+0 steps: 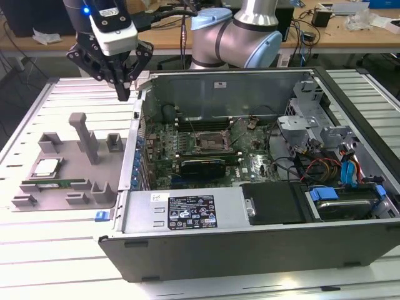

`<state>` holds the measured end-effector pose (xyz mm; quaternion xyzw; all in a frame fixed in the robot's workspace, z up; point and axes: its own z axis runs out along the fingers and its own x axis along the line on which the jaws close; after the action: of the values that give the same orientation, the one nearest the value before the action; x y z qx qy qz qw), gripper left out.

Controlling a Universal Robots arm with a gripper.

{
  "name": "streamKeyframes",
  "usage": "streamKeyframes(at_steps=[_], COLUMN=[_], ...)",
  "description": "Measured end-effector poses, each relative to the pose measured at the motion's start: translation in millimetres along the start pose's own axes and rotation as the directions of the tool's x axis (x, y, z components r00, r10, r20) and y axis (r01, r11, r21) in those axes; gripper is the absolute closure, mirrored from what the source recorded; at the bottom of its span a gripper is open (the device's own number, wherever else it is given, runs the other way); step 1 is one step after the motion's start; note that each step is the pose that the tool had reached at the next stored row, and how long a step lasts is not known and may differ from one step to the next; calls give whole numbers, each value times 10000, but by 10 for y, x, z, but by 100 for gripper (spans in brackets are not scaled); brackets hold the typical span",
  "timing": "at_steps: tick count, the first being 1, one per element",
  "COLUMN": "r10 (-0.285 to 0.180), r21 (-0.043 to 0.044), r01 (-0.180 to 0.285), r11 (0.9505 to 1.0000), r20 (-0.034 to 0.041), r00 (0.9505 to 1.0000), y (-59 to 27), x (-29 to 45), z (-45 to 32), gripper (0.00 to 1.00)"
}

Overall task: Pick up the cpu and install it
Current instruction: 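Reach for the cpu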

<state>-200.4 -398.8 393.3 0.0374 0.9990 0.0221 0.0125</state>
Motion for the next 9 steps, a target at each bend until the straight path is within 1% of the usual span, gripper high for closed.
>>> streamKeyframes(at_steps=[4,6,9], r10=[-1,1,-1], r21=[0,0,1], r01=[1,-1,1], r11=[10000,10000,10000], r20=[1,1,1], r00=[10000,10000,10000], y=[-7,-12,-17], x=[96,159,222], z=[-2,-4,-7], gripper=[89,89,89])
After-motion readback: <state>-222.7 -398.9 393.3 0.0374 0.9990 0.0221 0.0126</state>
